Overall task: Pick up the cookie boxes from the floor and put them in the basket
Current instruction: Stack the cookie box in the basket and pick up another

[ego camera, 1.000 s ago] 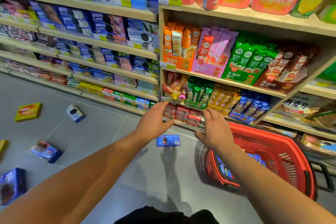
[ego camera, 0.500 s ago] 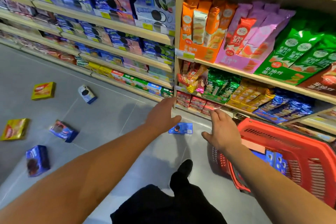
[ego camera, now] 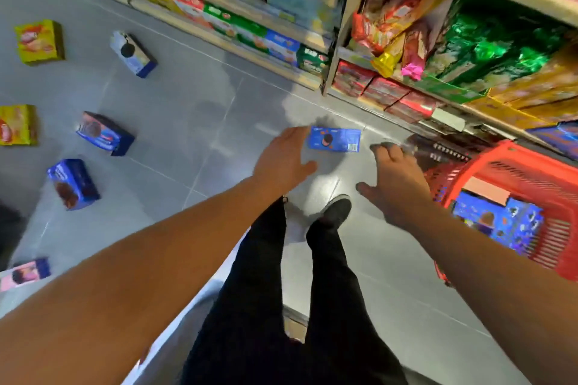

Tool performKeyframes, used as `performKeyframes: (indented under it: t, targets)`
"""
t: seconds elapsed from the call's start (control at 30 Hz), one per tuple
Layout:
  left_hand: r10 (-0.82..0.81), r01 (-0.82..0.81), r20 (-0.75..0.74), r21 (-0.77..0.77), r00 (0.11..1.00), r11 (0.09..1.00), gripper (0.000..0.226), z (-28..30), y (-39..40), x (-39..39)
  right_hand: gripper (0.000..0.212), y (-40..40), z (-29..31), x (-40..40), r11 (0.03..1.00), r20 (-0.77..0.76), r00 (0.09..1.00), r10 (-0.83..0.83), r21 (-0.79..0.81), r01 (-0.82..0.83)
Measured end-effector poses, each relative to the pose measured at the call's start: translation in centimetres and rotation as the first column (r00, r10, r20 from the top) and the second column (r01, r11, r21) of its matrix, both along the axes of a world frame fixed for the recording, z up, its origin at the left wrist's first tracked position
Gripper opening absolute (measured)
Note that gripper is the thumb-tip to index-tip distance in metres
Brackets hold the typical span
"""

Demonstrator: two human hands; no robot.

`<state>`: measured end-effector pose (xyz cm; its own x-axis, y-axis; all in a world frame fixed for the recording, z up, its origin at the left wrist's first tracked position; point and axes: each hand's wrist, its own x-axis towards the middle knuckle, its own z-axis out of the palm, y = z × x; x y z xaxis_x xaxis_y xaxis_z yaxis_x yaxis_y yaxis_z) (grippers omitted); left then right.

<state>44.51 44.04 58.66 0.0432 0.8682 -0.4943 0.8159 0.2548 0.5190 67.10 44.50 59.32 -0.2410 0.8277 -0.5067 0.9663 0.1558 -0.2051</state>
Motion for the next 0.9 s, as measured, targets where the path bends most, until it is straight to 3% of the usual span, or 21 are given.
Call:
performKeyframes:
  t: [0.37, 0.77, 0.9]
  targets:
    - [-0.094, 0.092, -0.006, -0.144, 0.996, 0.985, 0.087, -25.7, 3.5, -1.4, 0.084, 3.7, -24.5, -0.2, 0.961, 0.009, 0.974, -0.228, -0.159, 0.226]
    - [-0.085, 0.083, -0.023, -0.078, 0.996, 0.994, 0.097, -51.8, 6.3, 1.4, 0.099, 7.1, -50.9, 1.3, 0.978, 0.03, 0.988, -0.154, -0.14, 0.156]
    - [-0.2, 0.196, -0.134, -0.043, 0.971, 0.98, 0.112, -58.4, 6.9, 2.3, 0.113, 8.6, -57.2, 2.0, 0.994, 0.082, 0.993, -0.084, -0.063, 0.089]
